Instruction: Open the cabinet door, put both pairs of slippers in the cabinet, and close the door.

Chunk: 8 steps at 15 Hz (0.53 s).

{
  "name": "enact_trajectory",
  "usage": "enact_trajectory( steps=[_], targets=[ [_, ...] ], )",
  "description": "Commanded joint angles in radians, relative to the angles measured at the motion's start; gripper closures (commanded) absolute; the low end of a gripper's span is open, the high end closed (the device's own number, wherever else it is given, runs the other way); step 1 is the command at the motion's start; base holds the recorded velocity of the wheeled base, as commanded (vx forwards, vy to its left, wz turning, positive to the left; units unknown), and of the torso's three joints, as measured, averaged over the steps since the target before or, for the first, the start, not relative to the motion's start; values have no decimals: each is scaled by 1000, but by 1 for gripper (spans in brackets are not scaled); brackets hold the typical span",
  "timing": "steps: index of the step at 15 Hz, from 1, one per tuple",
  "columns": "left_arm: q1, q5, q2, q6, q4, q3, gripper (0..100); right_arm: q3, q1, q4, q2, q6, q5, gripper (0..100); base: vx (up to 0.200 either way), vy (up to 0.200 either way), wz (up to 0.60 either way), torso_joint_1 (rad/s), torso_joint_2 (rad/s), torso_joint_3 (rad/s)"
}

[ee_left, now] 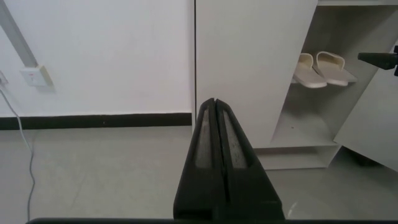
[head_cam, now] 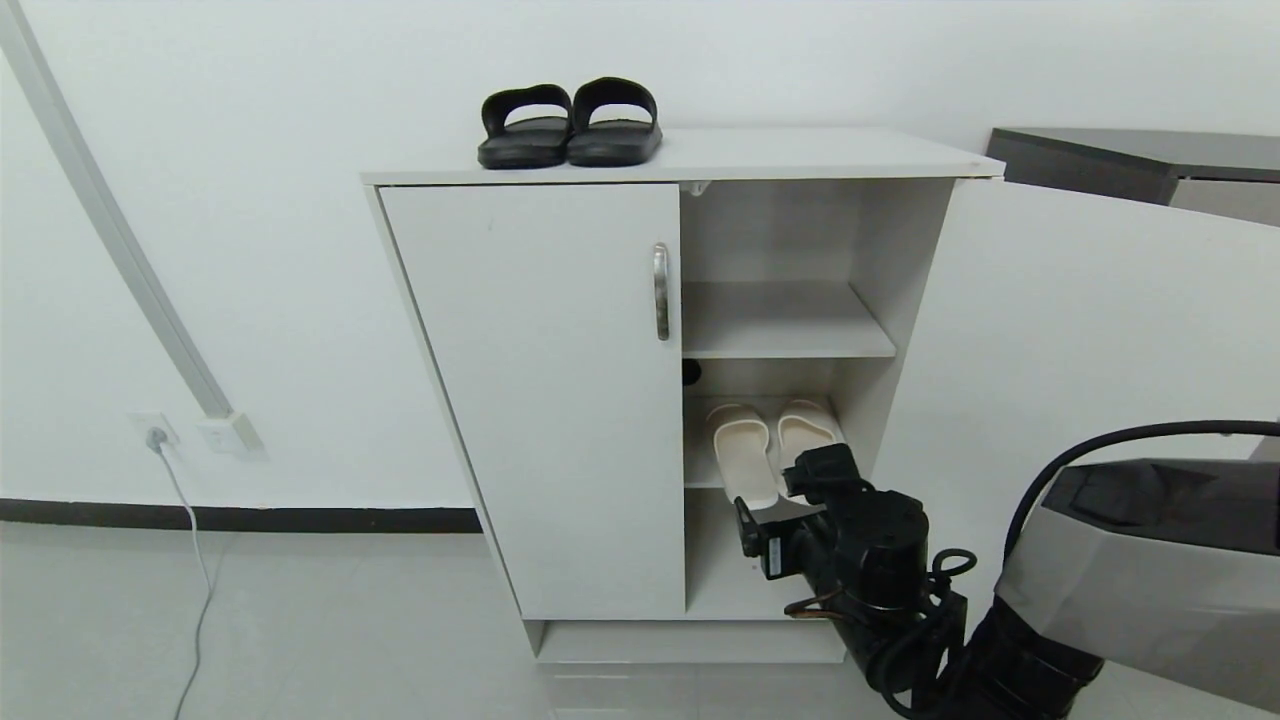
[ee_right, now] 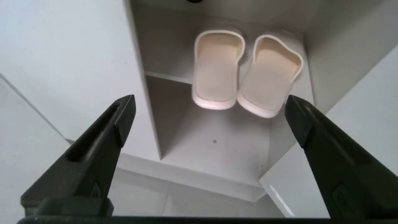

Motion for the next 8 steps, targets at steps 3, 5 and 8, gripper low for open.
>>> enact_trajectory(
  steps=[3, 5, 8],
  targets=[
    [0, 0, 1, 0, 0, 0, 100, 5, 10, 2, -16, 0, -1, 0, 0, 67, 0, 1, 2, 1],
    [0, 0, 1, -2, 0, 0, 100, 5, 12, 3, -16, 0, -1, 0, 0, 200, 0, 0, 7, 5],
    [0, 0, 1, -2, 0, 0, 100, 5, 19, 9, -16, -1, -1, 0, 0, 200, 0, 7, 7, 4]
  ],
)
